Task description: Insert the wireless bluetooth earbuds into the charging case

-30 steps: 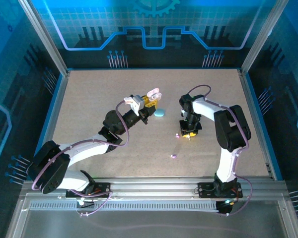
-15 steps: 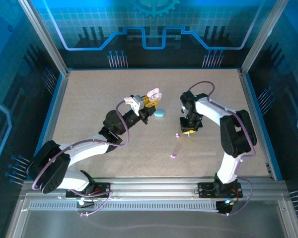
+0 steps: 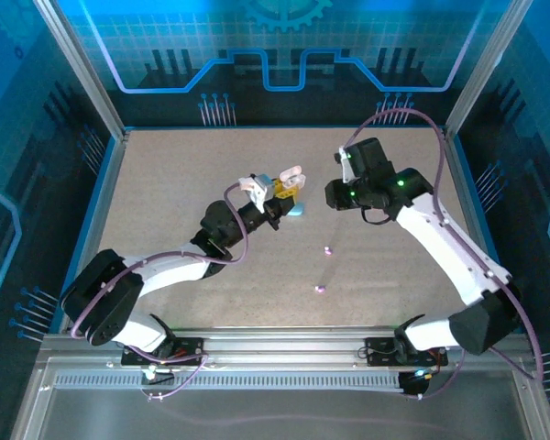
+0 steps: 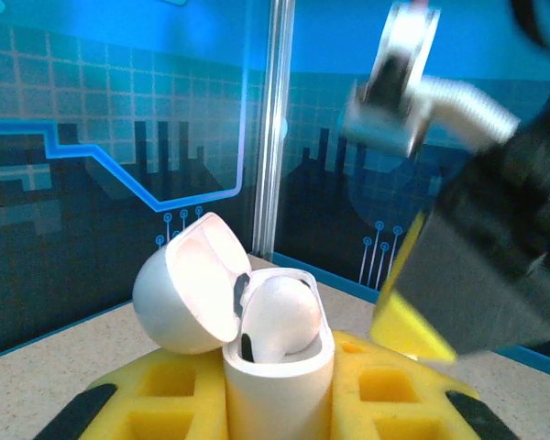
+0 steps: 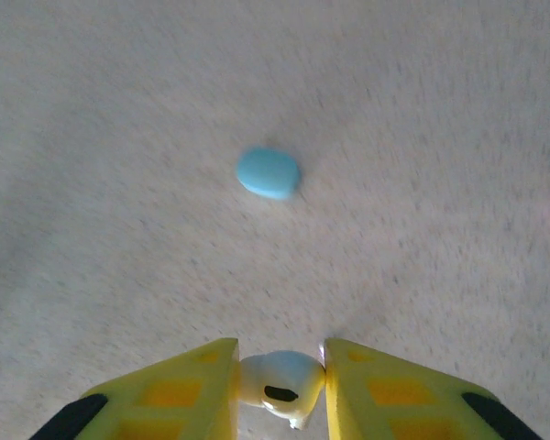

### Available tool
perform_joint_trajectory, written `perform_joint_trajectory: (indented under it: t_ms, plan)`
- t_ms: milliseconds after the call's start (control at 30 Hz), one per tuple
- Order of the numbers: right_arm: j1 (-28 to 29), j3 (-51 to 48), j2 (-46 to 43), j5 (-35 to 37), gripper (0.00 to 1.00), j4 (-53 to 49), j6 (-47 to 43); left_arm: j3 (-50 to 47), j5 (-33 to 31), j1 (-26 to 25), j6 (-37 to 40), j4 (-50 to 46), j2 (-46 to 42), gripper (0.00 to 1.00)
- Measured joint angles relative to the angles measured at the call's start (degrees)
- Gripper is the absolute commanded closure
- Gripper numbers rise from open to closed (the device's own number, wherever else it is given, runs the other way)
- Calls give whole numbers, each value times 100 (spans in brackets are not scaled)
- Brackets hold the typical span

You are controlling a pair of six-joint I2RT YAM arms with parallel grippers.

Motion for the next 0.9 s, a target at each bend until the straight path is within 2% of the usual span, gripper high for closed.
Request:
perform_joint_trajectory:
  t_ms: [333,900]
  plan:
    - [649,219,-529,435,70,452,0,48,87,-96,-107,2,63,78]
    - [835,380,-385,319,70,870,-2,98,391,-170,-111,0,63,78]
